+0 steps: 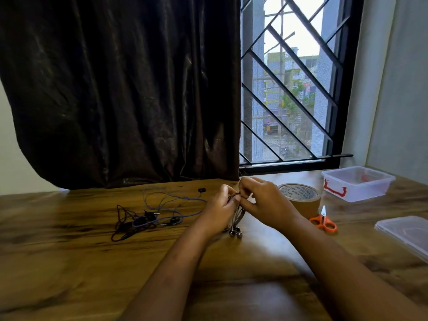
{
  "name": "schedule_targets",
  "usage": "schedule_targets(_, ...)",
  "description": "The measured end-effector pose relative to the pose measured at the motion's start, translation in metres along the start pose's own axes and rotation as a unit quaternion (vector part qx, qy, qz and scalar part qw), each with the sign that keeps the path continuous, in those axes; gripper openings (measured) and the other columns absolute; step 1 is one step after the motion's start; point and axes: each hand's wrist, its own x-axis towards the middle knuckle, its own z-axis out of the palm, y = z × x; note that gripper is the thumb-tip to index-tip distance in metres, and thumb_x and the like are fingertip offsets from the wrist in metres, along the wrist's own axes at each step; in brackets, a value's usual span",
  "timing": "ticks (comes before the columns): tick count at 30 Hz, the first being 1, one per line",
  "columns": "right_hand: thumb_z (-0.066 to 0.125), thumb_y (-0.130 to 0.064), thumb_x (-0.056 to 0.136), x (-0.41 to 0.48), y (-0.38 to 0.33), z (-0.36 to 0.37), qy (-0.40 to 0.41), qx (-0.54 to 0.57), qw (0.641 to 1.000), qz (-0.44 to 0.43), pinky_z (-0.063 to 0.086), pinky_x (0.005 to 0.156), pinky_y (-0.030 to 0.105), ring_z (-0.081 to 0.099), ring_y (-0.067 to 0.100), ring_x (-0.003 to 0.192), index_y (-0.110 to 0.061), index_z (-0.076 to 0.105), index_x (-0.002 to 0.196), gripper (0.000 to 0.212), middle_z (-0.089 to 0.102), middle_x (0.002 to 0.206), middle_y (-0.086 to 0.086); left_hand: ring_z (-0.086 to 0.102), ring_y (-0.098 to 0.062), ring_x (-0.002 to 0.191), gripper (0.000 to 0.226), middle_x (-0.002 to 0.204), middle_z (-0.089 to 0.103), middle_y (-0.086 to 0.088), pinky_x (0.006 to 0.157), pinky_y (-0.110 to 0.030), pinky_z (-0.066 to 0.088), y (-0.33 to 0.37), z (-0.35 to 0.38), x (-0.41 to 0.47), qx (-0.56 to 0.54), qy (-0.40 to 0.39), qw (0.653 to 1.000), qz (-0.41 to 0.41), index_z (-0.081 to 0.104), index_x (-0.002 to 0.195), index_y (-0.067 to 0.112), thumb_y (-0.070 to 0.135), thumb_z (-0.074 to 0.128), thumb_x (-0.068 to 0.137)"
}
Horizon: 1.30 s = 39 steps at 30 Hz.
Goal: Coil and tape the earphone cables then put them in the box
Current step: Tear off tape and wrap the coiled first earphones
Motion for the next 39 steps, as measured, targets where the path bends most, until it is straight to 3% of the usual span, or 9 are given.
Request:
schedule_targets(5, 0.064, -0.023, 0.082, 0.001, 0.0, -0.001, 0.013, 0.021, 1.0, 0.003, 0.048, 0.061, 0.036, 0.052, 0.015, 0.069, -0.02, 0.045, 0.076, 0.019, 0.052, 0.074, -0.009, 0.049, -0.007, 0.073, 0.008, 0.082, 0.052, 0.005, 0.059, -0.025, 0.037, 0.0, 0.0, -0.001, 0.016, 0.022, 0.999, 0.027, 0.048, 0.094, 0.018, 0.022, 0.043, 0.099)
schedule_targets(9, 0.068, -0.019, 0.079, 0.003, 0.002, -0.004, 0.008, 0.053, 0.999, 0.008, 0.047, 0.058, 0.035, 0.051, 0.014, 0.066, -0.022, 0.044, 0.076, 0.024, 0.053, 0.07, -0.008, 0.056, -0.02, 0.073, 0.006, 0.086, 0.061, -0.009, 0.06, -0.025, 0.042, 0.001, 0.001, -0.002, 0.017, 0.058, 0.996, 0.06, 0.052, 0.094, 0.014, 0.014, 0.047, 0.097)
schedule_targets(13, 0.071, -0.019, 0.079, 0.004, 0.003, -0.007, 0.004, 0.051, 0.999, 0.001, 0.048, 0.059, 0.035, 0.052, 0.011, 0.066, -0.027, 0.043, 0.076, 0.03, 0.053, 0.069, -0.009, 0.055, -0.007, 0.066, 0.007, 0.082, 0.063, -0.004, 0.054, -0.015, 0.039, 0.0, 0.0, -0.003, 0.03, 0.074, 0.994, 0.08, 0.055, 0.092, 0.013, 0.011, 0.049, 0.095)
schedule_targets(17, 0.071, -0.024, 0.08, 0.005, 0.005, -0.007, -0.015, 0.05, 0.999, -0.005, 0.05, 0.062, 0.036, 0.055, 0.01, 0.069, -0.027, 0.046, 0.076, 0.026, 0.056, 0.072, -0.008, 0.049, -0.009, 0.058, 0.012, 0.075, 0.06, -0.004, 0.056, -0.029, 0.04, -0.001, -0.001, -0.001, 0.006, 0.048, 0.998, 0.038, 0.054, 0.092, 0.011, 0.015, 0.044, 0.098)
schedule_targets(23, 0.062, -0.007, 0.078, 0.006, 0.006, -0.004, -0.042, 0.069, 0.997, 0.002, 0.052, 0.069, 0.045, 0.057, 0.014, 0.073, -0.031, 0.044, 0.069, 0.031, 0.057, 0.074, -0.002, 0.048, -0.013, 0.064, 0.018, 0.073, 0.052, 0.002, 0.062, -0.034, 0.041, -0.002, -0.002, -0.002, 0.037, 0.011, 0.999, -0.001, 0.051, 0.09, 0.014, 0.024, 0.039, 0.101)
schedule_targets(27, 0.058, 0.001, 0.079, 0.005, 0.004, 0.0, -0.086, 0.057, 0.995, -0.002, 0.05, 0.072, 0.045, 0.056, 0.021, 0.076, -0.012, 0.053, 0.075, 0.014, 0.06, 0.079, 0.006, 0.042, -0.009, 0.063, 0.024, 0.073, 0.048, 0.004, 0.054, -0.024, 0.033, -0.003, -0.002, -0.004, 0.071, 0.007, 0.997, 0.004, 0.044, 0.079, 0.027, 0.026, 0.037, 0.101)
schedule_targets(32, 0.057, 0.0, 0.086, 0.003, -0.002, 0.0, -0.067, 0.076, 0.995, -0.014, 0.045, 0.081, 0.01, 0.056, 0.011, 0.1, -0.008, 0.058, 0.08, 0.01, 0.059, 0.109, 0.002, 0.045, -0.005, 0.065, 0.023, 0.076, 0.049, 0.007, 0.051, -0.017, 0.031, -0.001, -0.002, -0.004, 0.065, 0.003, 0.998, 0.011, 0.043, 0.081, 0.031, 0.026, 0.035, 0.102)
schedule_targets(36, 0.054, -0.002, 0.085, 0.003, 0.003, 0.004, -0.075, 0.06, 0.995, -0.021, 0.051, 0.071, 0.045, 0.056, 0.023, 0.073, -0.01, 0.051, 0.074, 0.014, 0.059, 0.078, 0.007, 0.045, -0.009, 0.063, 0.023, 0.073, 0.047, 0.005, 0.055, -0.026, 0.035, -0.003, -0.001, -0.003, 0.055, -0.006, 0.998, 0.003, 0.044, 0.08, 0.025, 0.026, 0.035, 0.102)
schedule_targets(39, 0.054, -0.005, 0.086, 0.003, 0.004, 0.005, -0.081, 0.035, 0.996, -0.022, 0.048, 0.065, 0.042, 0.053, 0.021, 0.068, -0.013, 0.05, 0.075, 0.014, 0.057, 0.074, 0.004, 0.044, -0.014, 0.061, 0.025, 0.072, 0.046, 0.002, 0.056, -0.031, 0.038, -0.004, -0.002, -0.003, 0.028, -0.009, 0.999, -0.018, 0.043, 0.078, 0.023, 0.025, 0.034, 0.101)
